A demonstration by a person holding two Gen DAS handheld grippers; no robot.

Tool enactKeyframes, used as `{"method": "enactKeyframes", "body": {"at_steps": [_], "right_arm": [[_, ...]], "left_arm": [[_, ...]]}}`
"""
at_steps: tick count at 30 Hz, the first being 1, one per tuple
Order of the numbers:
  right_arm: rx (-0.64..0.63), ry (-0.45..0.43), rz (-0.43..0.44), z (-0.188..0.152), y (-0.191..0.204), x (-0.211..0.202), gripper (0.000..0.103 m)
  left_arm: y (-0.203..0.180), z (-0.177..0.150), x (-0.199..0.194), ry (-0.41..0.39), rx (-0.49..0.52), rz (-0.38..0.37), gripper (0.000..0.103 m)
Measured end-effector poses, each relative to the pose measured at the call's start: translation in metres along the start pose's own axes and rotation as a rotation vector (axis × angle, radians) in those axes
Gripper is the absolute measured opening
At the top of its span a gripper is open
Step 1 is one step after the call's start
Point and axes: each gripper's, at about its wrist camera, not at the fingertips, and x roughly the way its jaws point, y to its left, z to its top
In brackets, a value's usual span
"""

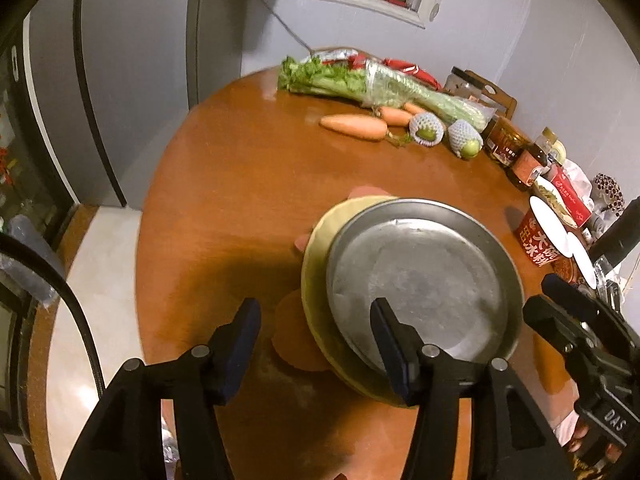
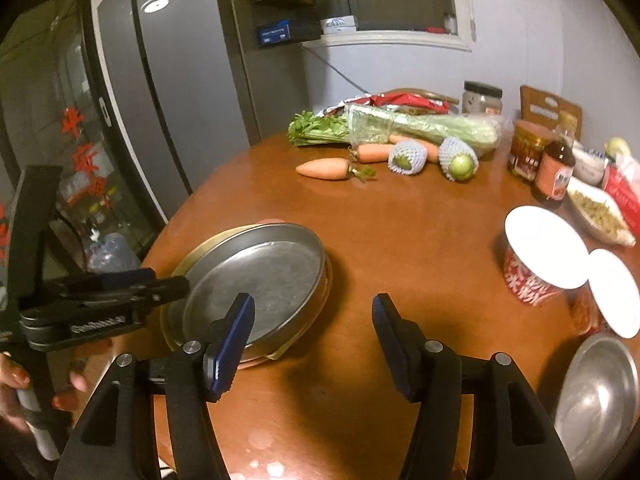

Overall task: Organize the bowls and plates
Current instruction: 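Lower the grey tray onto the yellow plate stack with the left gripper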

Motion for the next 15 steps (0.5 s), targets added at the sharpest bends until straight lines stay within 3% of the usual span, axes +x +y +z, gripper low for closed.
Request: {"method": "enactKeyframes", "body": {"at_steps": [4,15], "right_arm": [[0.019,0.033,0.017,-0.003,0.002,0.009,0.063],[0.012,0.066,0.057,-0.006,0.011,0.030,0.063]], "left_arm": [[-0.001,-0.002,0.012,0.034,0.000,0.007,0.057],[0.004,0.005,0.026,0.082,-0.018,-0.070,0.057]]}}
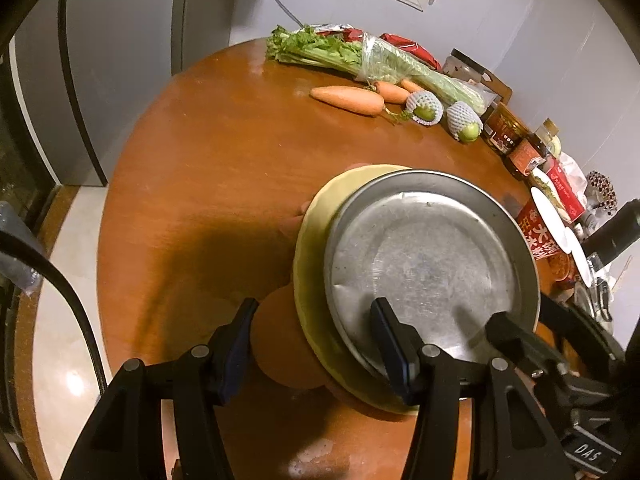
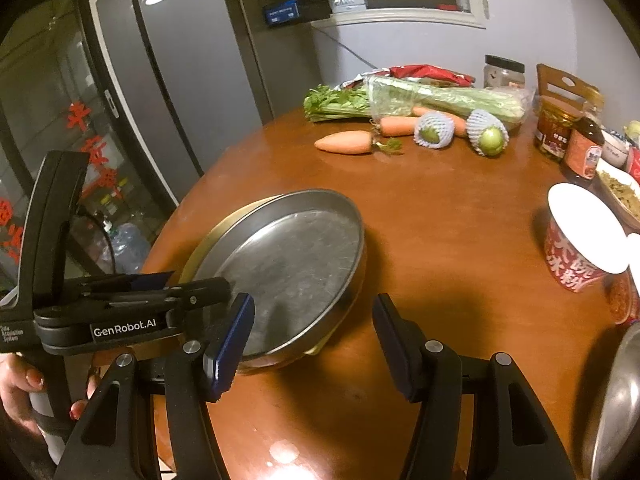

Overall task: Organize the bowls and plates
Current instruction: 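Lower the grey tray onto the yellow plate stack with the left gripper, then open the left gripper and pull it back from the stacked tray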

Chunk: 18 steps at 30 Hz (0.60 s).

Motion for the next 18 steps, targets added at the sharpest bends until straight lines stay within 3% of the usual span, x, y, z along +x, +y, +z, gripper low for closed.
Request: {"method": "enactKeyframes", "body": {"at_steps": [7,18], "right_arm": [[-0.012,0.035,0.015,-0.001,0.004,0.016,0.063],[-0.008,0.017,-0.069,0.003,-0.021,0.015,0.063]], "left_arm": [[-0.006,0.007,0.006,0.005,0.021,0.010,0.057],[-0.038,0.019,0.024,0.019,0.075,-0.002,0.057]]}}
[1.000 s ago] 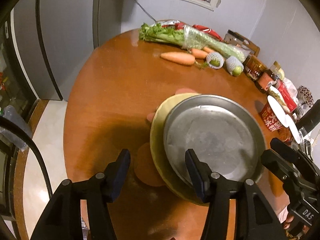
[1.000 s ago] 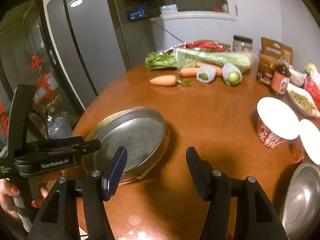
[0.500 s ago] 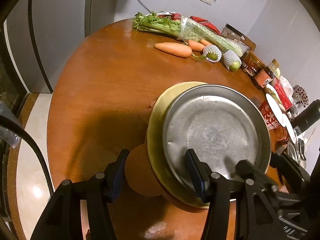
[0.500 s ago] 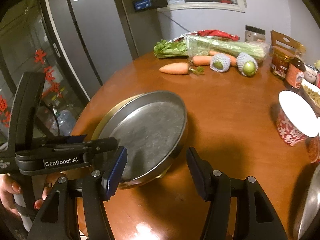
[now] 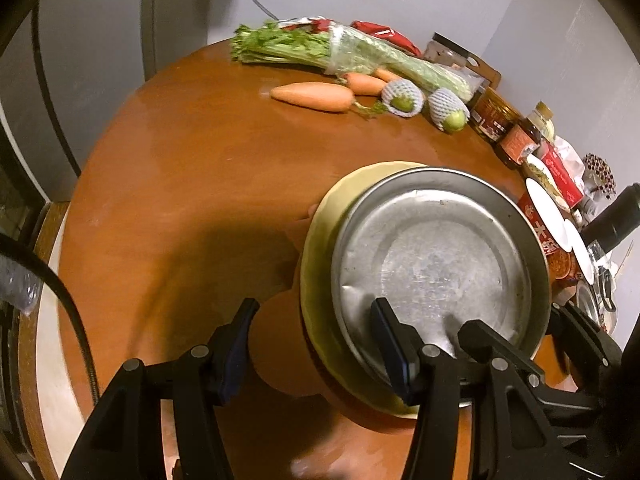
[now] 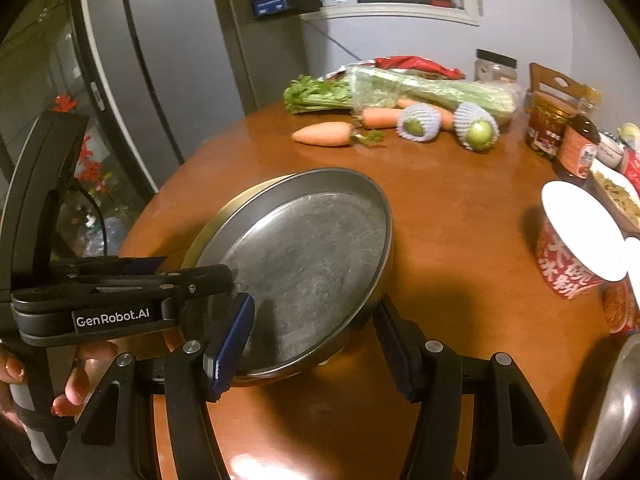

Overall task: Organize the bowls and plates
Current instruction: 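Open the left gripper and pull it back from the stacked tray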

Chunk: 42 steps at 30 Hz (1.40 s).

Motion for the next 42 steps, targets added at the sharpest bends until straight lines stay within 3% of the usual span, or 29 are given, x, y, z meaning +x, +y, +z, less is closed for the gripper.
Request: {"method": "enactKeyframes", "body": {"at_steps": [21,32,42], "right_arm": [[0.087,-0.035,-0.105,0.005,-0.066,-0.006,0.063],[0.085,-0.083,-0.110,0.010,-0.068,-0.027,0.063],[0.054,-0.078,-0.124,0.008,-0.056,-0.029,0.063]], "left_arm": [[-0.063,0.029,0.035,0.024,0.060,-0.017,0.057],[-0.060,0.030,0.025,-0.008,0.057,-0.032,0.057],[-0.057,0.022,0.006,-0.062,0.085,0.038,0.057]]}}
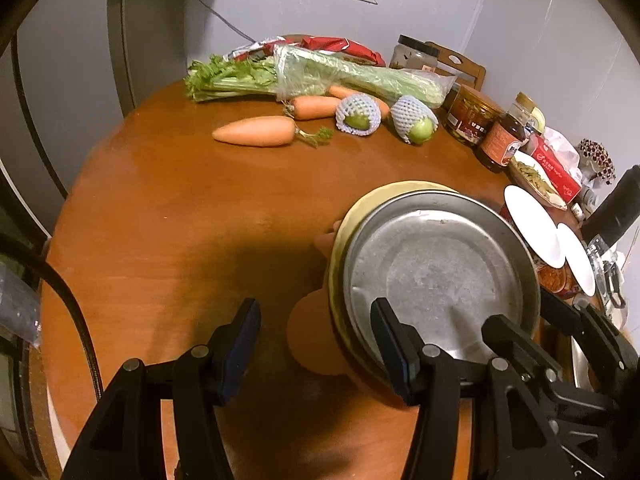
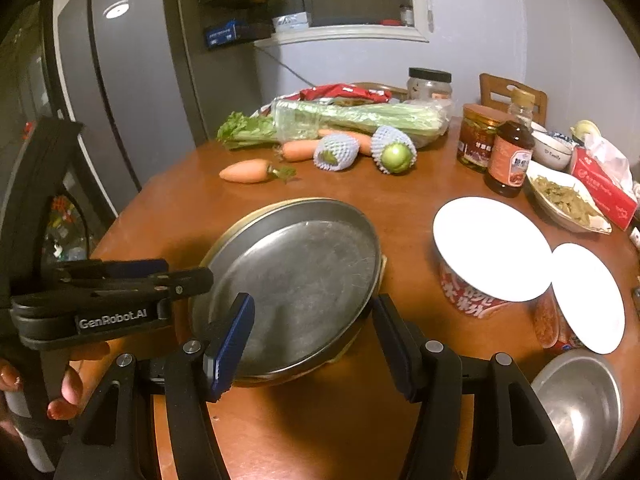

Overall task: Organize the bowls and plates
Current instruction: 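Open the left gripper and pull it back from the stacked tray, then move both tools toward the steel mixing bowl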

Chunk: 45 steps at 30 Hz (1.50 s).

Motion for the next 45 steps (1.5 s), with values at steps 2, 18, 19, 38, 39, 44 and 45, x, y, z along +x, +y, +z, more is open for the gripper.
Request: {"method": "enactKeyframes", "body": {"at_steps": [2,18,19,38,39,44,45], "right_arm": [[-0.001,0.006,0.002,-0.001,0.002,0.002,0.063],[0.002,-0.037,-0.037,0.001,0.004,-0.013,0.063],[0.004,-0.042,-0.039,0.001,0.004,-0.016,0.063],[-0.001,-0.150,-0.060,0.002,-0.002,-0.076,0.063],[0.001,-0.157,-0.064,0.003,-0.003,-0.080,0.063],[0.009,-0.186,-0.084,0.001,-0.016,-0.099,0.063],[0.012,-0.192,-0.091,0.000,-0.019,-0.102,0.064]], "left_arm": [[-0.001,-0.003,-0.003,-0.007,0.010,0.005,0.057],[-0.010,-0.015,-0.035,-0.075,0.037,0.039,0.057],[-0.011,-0.016,-0.038,-0.079,0.039,0.038,0.057],[-0.038,-0.029,-0.088,-0.165,0.068,0.087,0.057],[-0.040,-0.029,-0.090,-0.170,0.068,0.089,0.057],[-0.053,-0.031,-0.100,-0.190,0.079,0.078,0.057],[-0.056,-0.031,-0.101,-0.194,0.082,0.076,0.058]]}}
